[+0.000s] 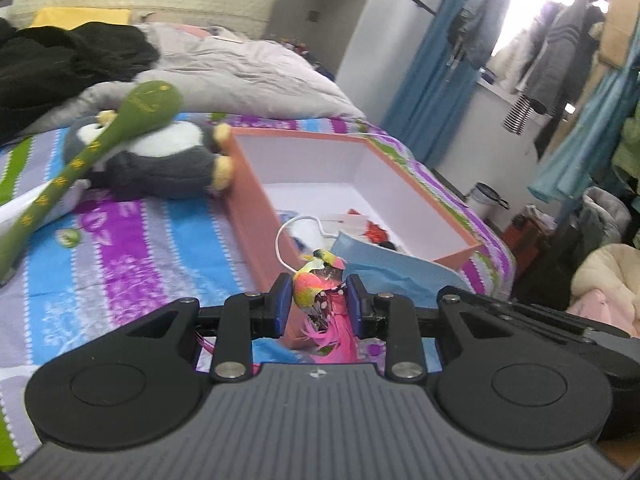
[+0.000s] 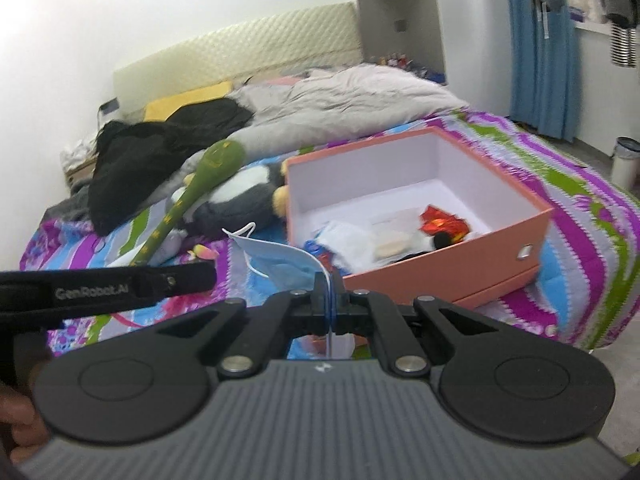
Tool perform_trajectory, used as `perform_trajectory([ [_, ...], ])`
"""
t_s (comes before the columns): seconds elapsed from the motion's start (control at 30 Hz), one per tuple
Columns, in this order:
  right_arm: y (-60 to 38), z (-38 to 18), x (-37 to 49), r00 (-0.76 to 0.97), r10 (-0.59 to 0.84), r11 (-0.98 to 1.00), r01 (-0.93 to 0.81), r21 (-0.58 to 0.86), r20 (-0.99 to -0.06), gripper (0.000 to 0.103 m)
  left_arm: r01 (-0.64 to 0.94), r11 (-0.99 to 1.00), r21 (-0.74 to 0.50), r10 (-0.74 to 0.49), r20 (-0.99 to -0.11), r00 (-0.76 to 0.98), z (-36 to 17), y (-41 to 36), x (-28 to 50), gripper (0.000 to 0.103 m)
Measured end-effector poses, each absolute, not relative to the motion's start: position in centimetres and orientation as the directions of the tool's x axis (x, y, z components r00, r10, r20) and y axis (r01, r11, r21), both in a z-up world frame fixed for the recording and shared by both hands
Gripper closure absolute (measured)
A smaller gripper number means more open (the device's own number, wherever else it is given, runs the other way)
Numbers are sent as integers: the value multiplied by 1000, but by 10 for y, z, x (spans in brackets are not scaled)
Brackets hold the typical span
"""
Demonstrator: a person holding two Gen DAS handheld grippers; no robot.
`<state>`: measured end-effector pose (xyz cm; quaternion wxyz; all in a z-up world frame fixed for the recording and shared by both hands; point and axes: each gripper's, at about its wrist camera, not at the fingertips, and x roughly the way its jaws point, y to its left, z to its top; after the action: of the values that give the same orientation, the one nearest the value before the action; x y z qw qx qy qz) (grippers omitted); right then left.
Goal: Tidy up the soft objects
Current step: 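Carry the pink toy with the left gripper while the right gripper carries the mask to the box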
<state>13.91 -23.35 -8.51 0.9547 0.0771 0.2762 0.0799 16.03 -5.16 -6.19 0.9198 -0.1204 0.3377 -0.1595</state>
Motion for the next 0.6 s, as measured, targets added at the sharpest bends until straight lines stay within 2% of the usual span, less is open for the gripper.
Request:
perform_trajectory([
  [0.17,-252,-78,151,862,157,982,-85,168,-482,99,271,909,-316,-412,-588,696,-59,-75,187,69],
  [0.4,-277,-66,191,874,172,973,-79,215,-454,99,283,906,-315,-422,-615,666,-55,-89,251,69],
  [0.6,-287,-58,237,871,173,971,-73,227,-459,99,275,890,-364,-453,-639,622,-53,-95,321,69],
])
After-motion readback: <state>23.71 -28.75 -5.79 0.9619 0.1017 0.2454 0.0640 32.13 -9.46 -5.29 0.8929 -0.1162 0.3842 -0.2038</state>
